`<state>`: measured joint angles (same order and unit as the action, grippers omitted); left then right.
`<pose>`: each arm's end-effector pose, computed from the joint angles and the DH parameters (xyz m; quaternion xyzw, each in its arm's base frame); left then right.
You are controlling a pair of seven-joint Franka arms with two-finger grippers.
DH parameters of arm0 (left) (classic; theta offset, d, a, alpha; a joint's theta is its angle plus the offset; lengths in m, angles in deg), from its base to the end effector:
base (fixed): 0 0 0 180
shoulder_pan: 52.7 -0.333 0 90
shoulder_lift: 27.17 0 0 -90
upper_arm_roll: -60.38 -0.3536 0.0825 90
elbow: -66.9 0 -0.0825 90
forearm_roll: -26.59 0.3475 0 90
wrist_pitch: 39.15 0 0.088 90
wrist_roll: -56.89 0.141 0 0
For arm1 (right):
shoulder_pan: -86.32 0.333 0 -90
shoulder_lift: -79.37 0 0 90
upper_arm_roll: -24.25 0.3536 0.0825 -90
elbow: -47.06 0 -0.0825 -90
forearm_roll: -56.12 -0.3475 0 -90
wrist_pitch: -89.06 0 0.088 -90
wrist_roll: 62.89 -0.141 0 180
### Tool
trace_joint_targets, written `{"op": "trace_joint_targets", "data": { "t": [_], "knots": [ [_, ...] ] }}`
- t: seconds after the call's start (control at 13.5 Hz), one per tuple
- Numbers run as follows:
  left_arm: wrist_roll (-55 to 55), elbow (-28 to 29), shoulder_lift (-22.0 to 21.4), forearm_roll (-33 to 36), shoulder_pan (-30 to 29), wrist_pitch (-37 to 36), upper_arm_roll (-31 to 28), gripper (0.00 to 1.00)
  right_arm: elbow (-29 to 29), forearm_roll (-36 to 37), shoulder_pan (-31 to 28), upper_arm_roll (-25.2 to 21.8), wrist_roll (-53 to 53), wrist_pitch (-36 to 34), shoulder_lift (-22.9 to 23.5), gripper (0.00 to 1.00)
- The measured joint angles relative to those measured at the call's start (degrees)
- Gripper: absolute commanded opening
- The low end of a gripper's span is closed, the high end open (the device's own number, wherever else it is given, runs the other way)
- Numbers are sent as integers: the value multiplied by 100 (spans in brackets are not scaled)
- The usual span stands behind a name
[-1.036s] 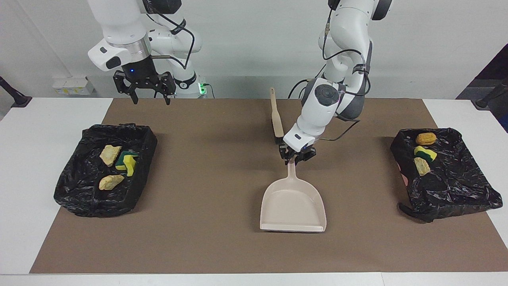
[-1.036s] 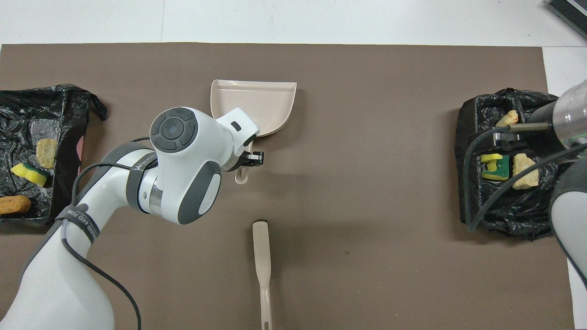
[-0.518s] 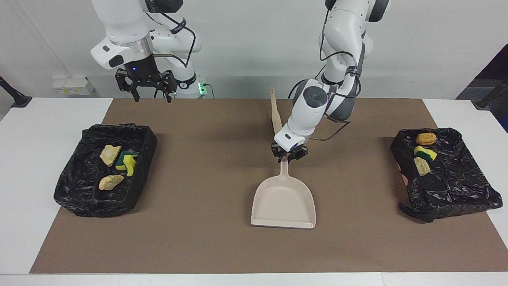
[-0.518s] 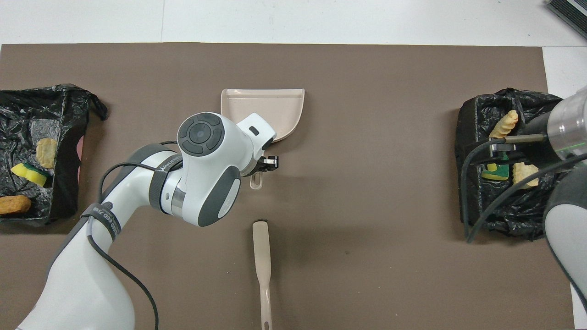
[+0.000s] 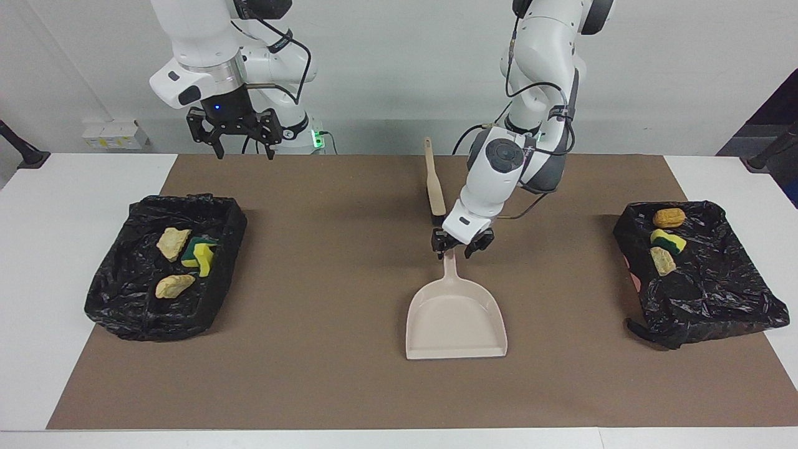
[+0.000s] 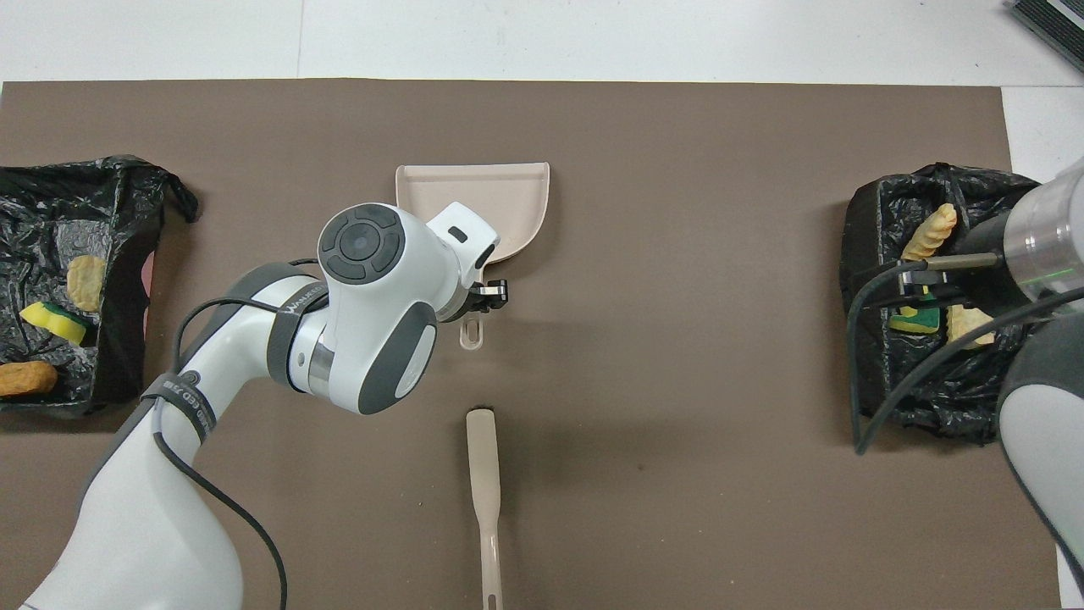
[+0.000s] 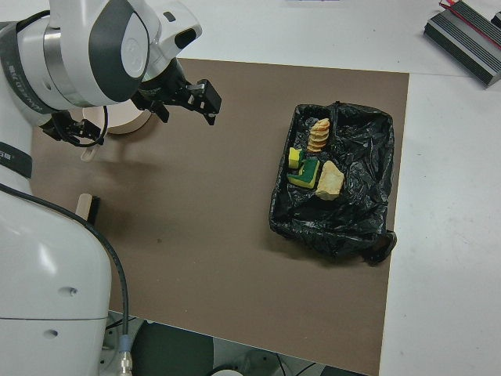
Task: Sweep and dump trash in bin
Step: 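Lower the dustpan onto the table and release it with the left gripper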
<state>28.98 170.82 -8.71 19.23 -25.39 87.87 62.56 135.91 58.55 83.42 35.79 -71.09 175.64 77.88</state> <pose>0.5432 -0.3137 0.3931 0.9972 0.0240 0.0072 0.0709 0.4978 0.0710 0.6448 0.9997 0.0027 -0.0035 0.0246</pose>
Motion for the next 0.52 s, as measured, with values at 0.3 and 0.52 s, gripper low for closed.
{"op": "trace_joint_targets", "data": {
  "t": [0.3,0.52],
  "knots": [
    [84,-128,-415,421,-209,-362,-96,100,0,-5,0,0,-91,2,-2,100],
    [923,-138,-929,445,-889,-914,-124,100,0,-9,4,3,-133,4,-2,100]
  ]
}}
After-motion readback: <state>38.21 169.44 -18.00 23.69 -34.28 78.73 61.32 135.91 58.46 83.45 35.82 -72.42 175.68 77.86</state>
